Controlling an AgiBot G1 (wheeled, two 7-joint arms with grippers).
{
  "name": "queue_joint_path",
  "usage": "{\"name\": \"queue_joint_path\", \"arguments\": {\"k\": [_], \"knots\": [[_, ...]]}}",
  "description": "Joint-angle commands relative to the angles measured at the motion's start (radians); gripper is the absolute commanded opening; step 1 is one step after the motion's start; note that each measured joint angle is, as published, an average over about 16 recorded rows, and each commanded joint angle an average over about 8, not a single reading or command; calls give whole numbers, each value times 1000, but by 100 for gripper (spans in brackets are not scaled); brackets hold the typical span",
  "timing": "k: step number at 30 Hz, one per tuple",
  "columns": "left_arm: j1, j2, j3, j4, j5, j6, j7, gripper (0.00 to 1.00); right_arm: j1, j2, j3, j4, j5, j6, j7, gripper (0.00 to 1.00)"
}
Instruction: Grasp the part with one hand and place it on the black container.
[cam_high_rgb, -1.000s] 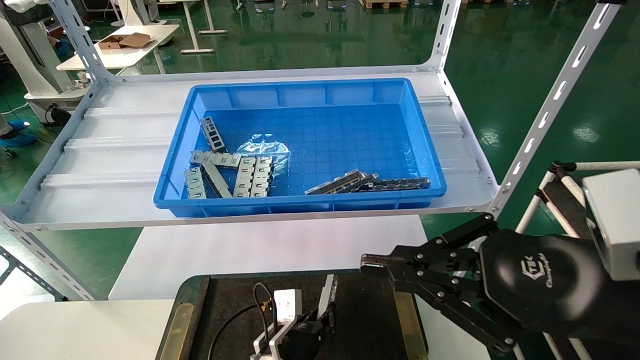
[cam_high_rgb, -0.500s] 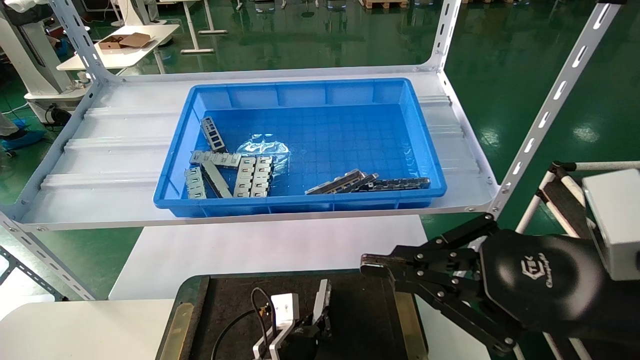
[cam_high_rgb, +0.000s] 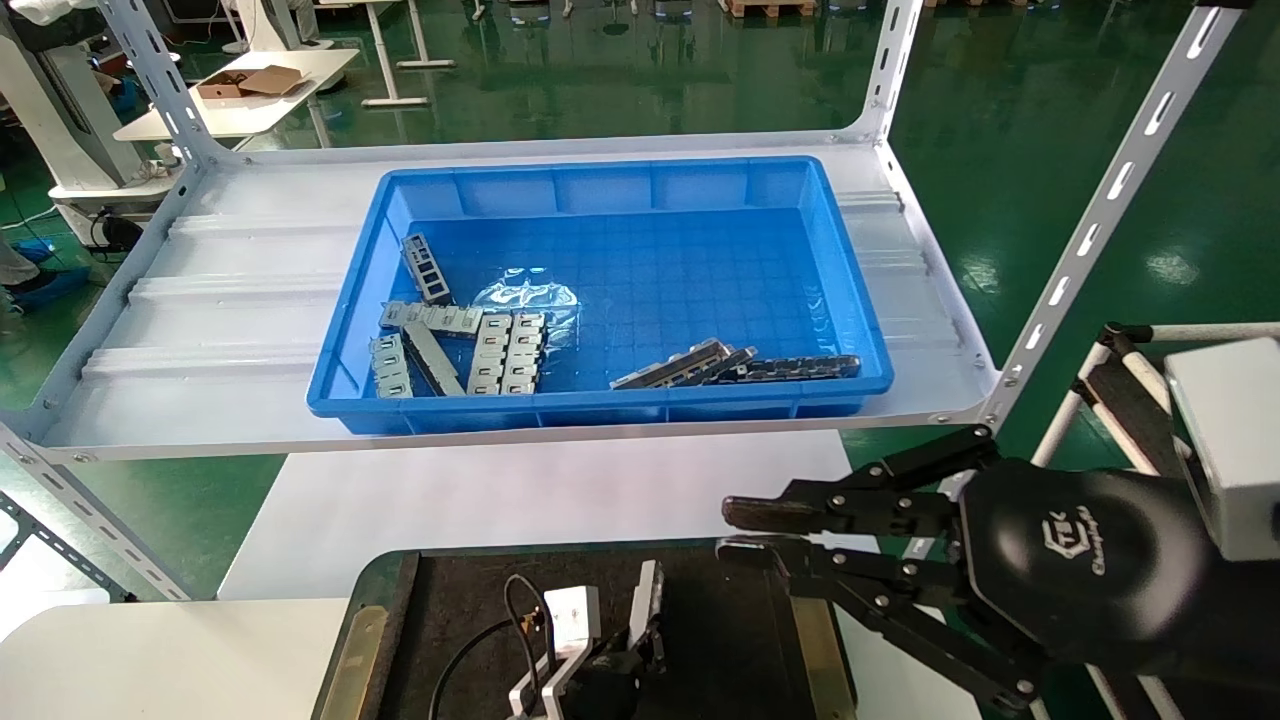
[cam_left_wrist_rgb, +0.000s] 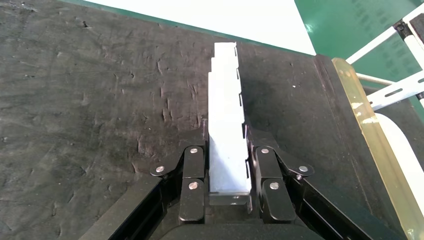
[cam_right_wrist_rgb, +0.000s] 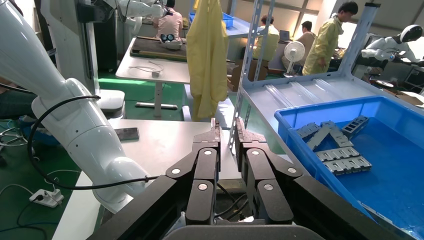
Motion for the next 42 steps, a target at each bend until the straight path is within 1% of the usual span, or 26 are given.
{"name": "queue_joint_path", "arguments": {"k": [1,11,18,23,28,35,42], "knots": [[-4,0,9,1,-3,-2,-7,100,0,0,0,0,0,0,0,100],[-17,0,42,2,0,-20,-41,100,0,0,-1,0,0,0,0,100],[-33,-4,60,-7,23,-21,-60,100,0,0,-1,0,1,0,-1,100],[-50,-19,65,-26,53,-6,-64,100,0,1,-1,0,1,1,-1,100],[-64,-51,58,-58,79,24,-70,100,0,1,-2,0,1,1,-1,100],[-83,-141,55,-121,109,114,-67,100,0,1,-2,0,1,1,-1,100],[-111,-256,31,-179,146,306,-66,100,1,1,-2,0,2,1,-1,100]]}}
